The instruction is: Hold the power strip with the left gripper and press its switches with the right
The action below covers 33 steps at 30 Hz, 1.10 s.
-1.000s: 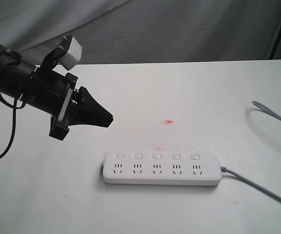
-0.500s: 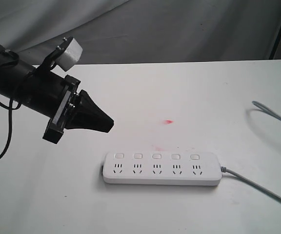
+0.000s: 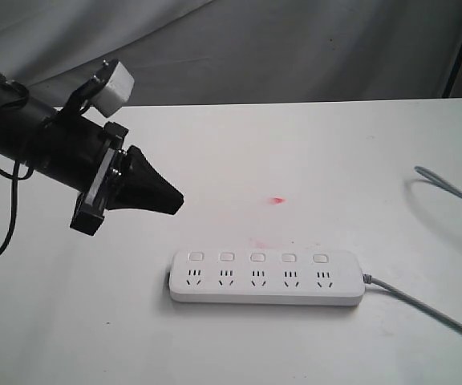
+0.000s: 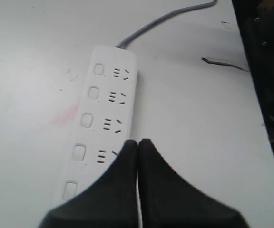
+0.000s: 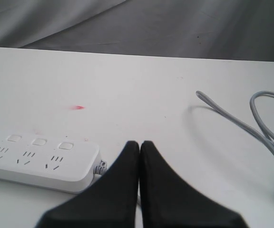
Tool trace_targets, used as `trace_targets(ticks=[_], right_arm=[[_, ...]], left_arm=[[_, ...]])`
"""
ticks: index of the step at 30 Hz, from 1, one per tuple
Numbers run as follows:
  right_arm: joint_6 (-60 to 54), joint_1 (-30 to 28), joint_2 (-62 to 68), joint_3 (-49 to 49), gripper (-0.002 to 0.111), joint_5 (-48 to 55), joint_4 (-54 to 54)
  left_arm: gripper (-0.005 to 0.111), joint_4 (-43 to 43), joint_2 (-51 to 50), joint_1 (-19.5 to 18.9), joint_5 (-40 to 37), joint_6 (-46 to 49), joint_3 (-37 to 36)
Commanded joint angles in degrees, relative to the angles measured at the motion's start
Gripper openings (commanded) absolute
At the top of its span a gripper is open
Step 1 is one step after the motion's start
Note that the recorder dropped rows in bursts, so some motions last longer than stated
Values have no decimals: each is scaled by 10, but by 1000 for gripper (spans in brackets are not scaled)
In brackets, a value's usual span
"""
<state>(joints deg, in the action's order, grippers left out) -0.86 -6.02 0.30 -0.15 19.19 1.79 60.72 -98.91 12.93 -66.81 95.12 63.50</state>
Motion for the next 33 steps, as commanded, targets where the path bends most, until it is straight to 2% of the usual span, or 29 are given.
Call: trace_targets(ticks=[1, 4, 7, 9, 16, 26, 30, 33], right_arm=[[0, 3, -3, 2, 0, 0, 3], [0, 3, -3, 2, 0, 0, 3], [0, 3, -3, 2, 0, 0, 3], [0, 3, -3, 2, 0, 0, 3], [0, 3, -3, 2, 0, 0, 3], [0, 3, -3, 2, 0, 0, 3], [0, 3, -3, 2, 0, 0, 3], [0, 3, -3, 2, 0, 0, 3]], left_arm=[[1, 15, 46, 4, 89, -42, 2], [1, 20, 86, 4, 206, -122, 2], [1, 20, 134, 4, 356, -192, 2], [1, 18, 170, 0, 422, -231, 2], [1, -1, 284, -58, 409, -243, 1], [1, -21, 477, -178, 413, -275, -22], [1, -25, 561, -203, 418, -275, -65], [1, -26, 626, -204, 455, -275, -110]])
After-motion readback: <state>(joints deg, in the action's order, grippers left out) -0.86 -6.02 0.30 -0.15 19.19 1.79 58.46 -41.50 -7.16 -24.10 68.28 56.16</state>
